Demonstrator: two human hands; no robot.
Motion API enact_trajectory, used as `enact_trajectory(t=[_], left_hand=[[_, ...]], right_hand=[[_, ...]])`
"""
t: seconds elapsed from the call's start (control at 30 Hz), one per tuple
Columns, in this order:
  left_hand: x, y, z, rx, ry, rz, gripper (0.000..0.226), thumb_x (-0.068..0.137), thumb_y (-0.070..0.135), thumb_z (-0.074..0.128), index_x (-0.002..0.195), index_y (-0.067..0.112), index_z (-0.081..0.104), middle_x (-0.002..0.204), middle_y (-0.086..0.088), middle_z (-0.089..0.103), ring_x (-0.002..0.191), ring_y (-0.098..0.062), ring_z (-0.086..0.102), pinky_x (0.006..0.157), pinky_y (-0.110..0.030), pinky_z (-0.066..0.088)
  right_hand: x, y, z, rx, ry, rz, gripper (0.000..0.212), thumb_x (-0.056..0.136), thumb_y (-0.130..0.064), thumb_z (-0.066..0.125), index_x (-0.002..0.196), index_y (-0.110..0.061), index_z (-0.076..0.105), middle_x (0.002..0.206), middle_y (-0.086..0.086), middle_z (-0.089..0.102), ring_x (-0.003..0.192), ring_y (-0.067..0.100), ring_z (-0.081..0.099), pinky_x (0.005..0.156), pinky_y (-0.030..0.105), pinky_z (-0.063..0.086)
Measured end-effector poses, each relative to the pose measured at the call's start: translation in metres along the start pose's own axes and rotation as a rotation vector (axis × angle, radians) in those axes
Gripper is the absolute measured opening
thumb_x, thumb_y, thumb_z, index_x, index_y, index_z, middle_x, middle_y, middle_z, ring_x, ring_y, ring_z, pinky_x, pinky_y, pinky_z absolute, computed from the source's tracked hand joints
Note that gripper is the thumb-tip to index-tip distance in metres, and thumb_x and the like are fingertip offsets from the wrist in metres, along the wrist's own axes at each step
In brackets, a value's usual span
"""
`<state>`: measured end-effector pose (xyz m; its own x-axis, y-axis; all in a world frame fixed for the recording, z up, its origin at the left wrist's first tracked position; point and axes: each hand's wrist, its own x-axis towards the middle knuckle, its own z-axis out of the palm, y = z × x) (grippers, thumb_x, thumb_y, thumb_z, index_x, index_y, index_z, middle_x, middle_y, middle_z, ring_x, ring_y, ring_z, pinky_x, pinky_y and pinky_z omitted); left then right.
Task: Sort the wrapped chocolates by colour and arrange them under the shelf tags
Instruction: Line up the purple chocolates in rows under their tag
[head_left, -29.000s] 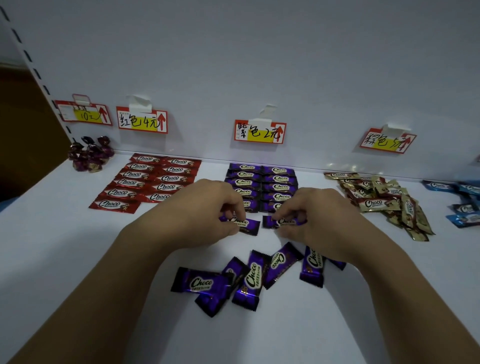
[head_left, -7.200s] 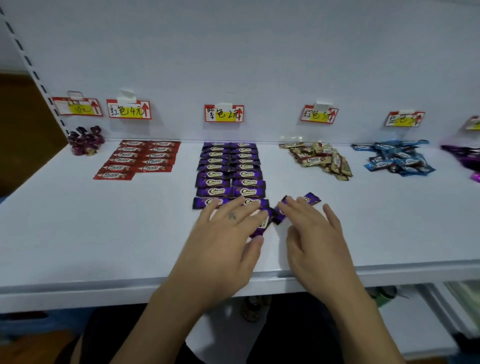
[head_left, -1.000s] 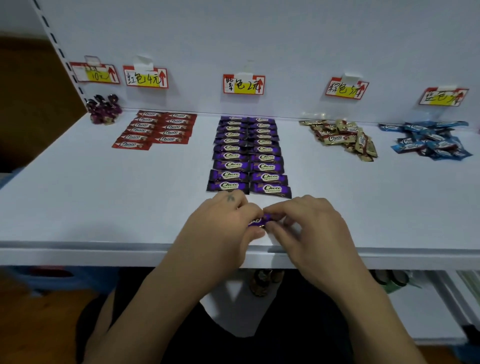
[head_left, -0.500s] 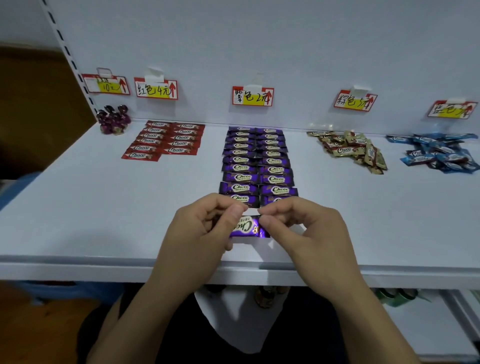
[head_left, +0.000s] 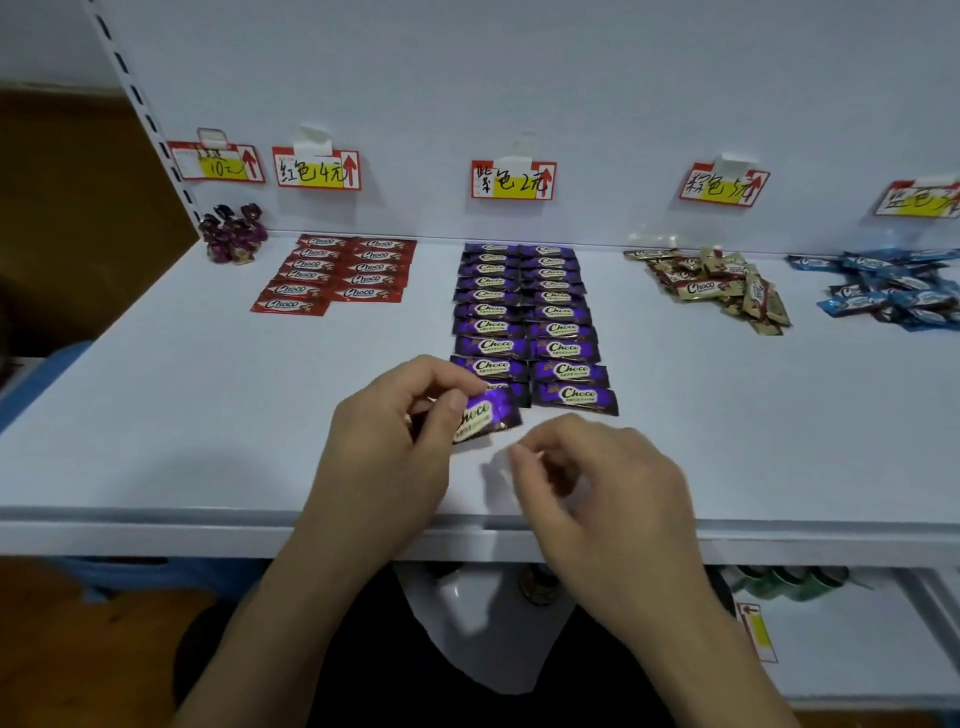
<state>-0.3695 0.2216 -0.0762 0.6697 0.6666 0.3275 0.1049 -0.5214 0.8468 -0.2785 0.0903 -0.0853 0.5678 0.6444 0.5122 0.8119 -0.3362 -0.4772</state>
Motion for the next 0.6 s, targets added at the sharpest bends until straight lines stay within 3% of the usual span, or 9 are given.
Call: enact_trajectory(t=[0.1,0.2,0.27,0.4,0.6], left_hand=[[0.004,-0.013,0.002,0.336,-0.169,0.226,0.019,0.09,0.02,0.05,0.091,0.027,0.067,0.086,0.02,0.059,0.088,-0.004,0.052,0.072,-0.03,0.049],[0.004,-0.018,0.007,0.549,-0.104,0.359,0.018,0.088,0.018,0.05,0.091,0.017,0.068,0.096,0.002,0.062,0.088,-0.022,0.054,0.066,-0.045,0.05],[-0.005,-0.014,0.008,0.605,-0.013,0.354,0.016,0.09,0.021,0.051,0.092,0.018,0.066,0.096,0.0,0.061,0.087,-0.024,0.052,0.068,-0.041,0.047],[-0.029,-0.006,0.016,0.698,-0.1,0.352,0.028,0.088,0.043,0.045,0.092,0.023,0.063,0.094,0.004,0.058,0.086,-0.019,0.051,0.07,-0.033,0.041],[-0.033,-0.001,0.034,0.772,-0.07,0.258,0.031,0.087,0.046,0.043,0.094,0.021,0.062,0.097,0.003,0.059,0.091,-0.019,0.053,0.074,-0.034,0.039]], right_hand=[[-0.004,0.024,-0.01,-0.206,0.115,0.103,0.021,0.085,-0.034,0.048,0.078,-0.022,0.064,0.077,-0.007,0.06,0.075,0.013,0.049,0.067,0.025,0.033],[-0.01,0.042,-0.01,-0.291,0.07,0.235,0.033,0.085,-0.04,0.043,0.092,-0.018,0.066,0.098,0.0,0.063,0.094,0.019,0.051,0.081,0.033,0.039],[-0.014,0.046,-0.007,-0.321,0.009,0.273,0.042,0.085,-0.045,0.04,0.103,-0.015,0.064,0.111,0.005,0.062,0.105,0.025,0.053,0.093,0.04,0.04],[-0.015,0.047,-0.004,-0.422,-0.058,0.288,0.05,0.089,-0.047,0.034,0.115,-0.013,0.059,0.128,0.009,0.058,0.123,0.027,0.05,0.109,0.048,0.033],[-0.014,0.048,-0.002,-0.463,-0.111,0.295,0.053,0.089,-0.047,0.028,0.119,-0.013,0.054,0.133,0.008,0.054,0.13,0.026,0.044,0.113,0.049,0.027]])
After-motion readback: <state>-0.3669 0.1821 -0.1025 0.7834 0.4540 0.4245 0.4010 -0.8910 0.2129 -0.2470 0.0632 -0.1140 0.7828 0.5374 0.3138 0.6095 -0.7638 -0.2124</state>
